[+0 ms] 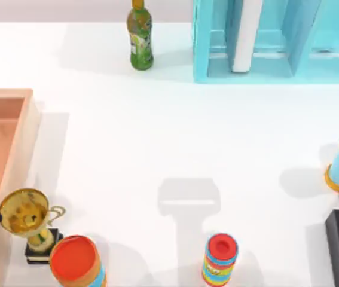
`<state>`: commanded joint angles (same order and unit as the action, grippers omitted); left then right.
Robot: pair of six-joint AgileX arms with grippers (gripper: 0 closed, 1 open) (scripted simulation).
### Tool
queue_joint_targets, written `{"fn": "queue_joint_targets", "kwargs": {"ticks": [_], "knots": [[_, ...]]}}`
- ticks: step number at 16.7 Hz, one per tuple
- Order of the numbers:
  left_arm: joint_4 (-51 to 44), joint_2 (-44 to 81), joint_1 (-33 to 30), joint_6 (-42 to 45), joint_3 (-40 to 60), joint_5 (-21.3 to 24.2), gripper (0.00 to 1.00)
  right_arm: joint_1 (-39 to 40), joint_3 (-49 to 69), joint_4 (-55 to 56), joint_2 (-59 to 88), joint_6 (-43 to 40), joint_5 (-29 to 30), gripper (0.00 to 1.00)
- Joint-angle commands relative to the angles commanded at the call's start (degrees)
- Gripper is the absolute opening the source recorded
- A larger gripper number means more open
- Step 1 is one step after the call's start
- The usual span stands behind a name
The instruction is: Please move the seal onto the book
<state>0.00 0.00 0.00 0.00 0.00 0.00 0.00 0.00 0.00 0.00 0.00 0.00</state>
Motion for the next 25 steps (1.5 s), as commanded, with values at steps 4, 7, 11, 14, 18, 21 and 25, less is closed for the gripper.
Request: {"fn": "queue_joint_targets", "kwargs": {"ticks": [4,7,11,14,18,21,25], "knots": [[0.00,0.00,0.00,0.00,0.00,0.00,1.00,0.63,0.84,1.06,1.65,-0.18,0.25,1.00],[0.00,0.00,0.00,0.00,0.00,0.00,1.00,2.87,4.14,5.26,8.55,-0.74,1.46,1.00],[0.00,0.00,0.00,0.00,0.00,0.00,1.00,7.25,11.58,14.75,25.53,-1.63,5.00,1.00],[0.00,0.00,0.00,0.00,0.00,0.00,1.00,11.12,18.55,23.69,41.92,-2.15,8.77,1.00],[0.00,0.00,0.00,0.00,0.00,0.00,1.00,16.61,28.62,36.63,65.51,-2.17,14.39,1.00],[0.00,0.00,0.00,0.00,0.00,0.00,1.00,20.54,35.93,46.06,83.13,-1.77,18.69,1.00],[0.00,0.00,0.00,0.00,0.00,0.00,1.00,25.07,44.93,57.63,104.29,-0.89,24.10,1.00]]}}
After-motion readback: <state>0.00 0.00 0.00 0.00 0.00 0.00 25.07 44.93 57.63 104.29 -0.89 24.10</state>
